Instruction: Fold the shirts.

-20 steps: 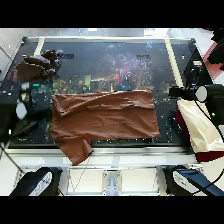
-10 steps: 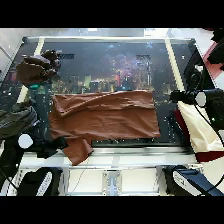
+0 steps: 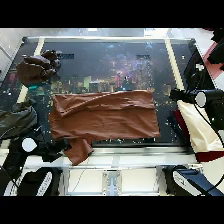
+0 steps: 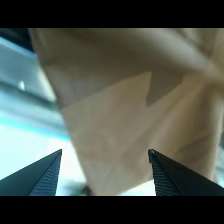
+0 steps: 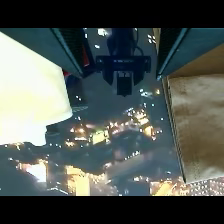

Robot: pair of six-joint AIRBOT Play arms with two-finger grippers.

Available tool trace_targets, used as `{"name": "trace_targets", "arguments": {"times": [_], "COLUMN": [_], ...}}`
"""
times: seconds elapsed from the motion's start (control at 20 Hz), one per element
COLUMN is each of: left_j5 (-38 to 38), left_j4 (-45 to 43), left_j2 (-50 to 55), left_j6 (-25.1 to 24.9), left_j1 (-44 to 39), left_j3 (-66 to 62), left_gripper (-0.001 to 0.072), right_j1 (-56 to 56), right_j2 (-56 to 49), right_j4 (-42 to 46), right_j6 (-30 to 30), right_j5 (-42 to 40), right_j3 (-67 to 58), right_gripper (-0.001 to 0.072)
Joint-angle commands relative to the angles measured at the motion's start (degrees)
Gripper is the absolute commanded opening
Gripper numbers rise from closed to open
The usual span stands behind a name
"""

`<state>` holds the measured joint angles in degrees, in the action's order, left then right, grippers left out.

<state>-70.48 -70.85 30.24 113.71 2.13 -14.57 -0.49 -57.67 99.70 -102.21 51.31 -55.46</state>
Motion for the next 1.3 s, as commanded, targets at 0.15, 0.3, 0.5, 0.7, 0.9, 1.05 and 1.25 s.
{"name": "trace_targets", "arguments": {"times": [0.15, 0.3, 0.5, 0.7, 0.9, 1.05, 1.25], "left_j5": [6.23, 6.05, 3.08, 6.67, 11.04, 14.73, 15.04], "left_j4": [0.35, 0.35, 0.07, 0.15, 4.02, 6.93, 7.89], "left_j2": [5.81, 8.15, 8.09, 8.11, 8.13, 8.11, 8.11], "left_j6": [-0.26, -1.22, -1.27, -1.22, -1.95, -5.99, -7.26], "left_j1": [0.02, 0.02, 0.02, 0.02, -0.04, -0.04, -0.02], "left_j3": [0.42, 0.42, 0.2, 0.24, 0.48, 0.48, 0.35], "left_gripper": [0.0583, 0.0583, 0.0583, 0.0582, 0.0152, 0.0014, 0.0014], "right_j1": [0.0, 0.0, 0.02, 0.02, 0.02, 0.02, -2.6], "right_j2": [0.07, 0.07, 0.07, 0.07, 0.07, 0.07, 0.07], "right_j4": [-2.12, -2.56, -3.06, -3.13, -4.26, -5.53, -5.4], "right_j6": [-0.02, -0.02, -0.02, -0.02, -0.02, -0.02, -0.02], "right_j5": [-0.46, -0.39, -0.31, -0.37, -0.31, 1.11, 11.06], "right_j3": [0.02, 0.02, 0.02, 0.02, 0.02, 0.02, 0.26], "right_gripper": [0.052, 0.052, 0.0519, 0.0519, 0.0468, 0.0468, 0.0326]}}
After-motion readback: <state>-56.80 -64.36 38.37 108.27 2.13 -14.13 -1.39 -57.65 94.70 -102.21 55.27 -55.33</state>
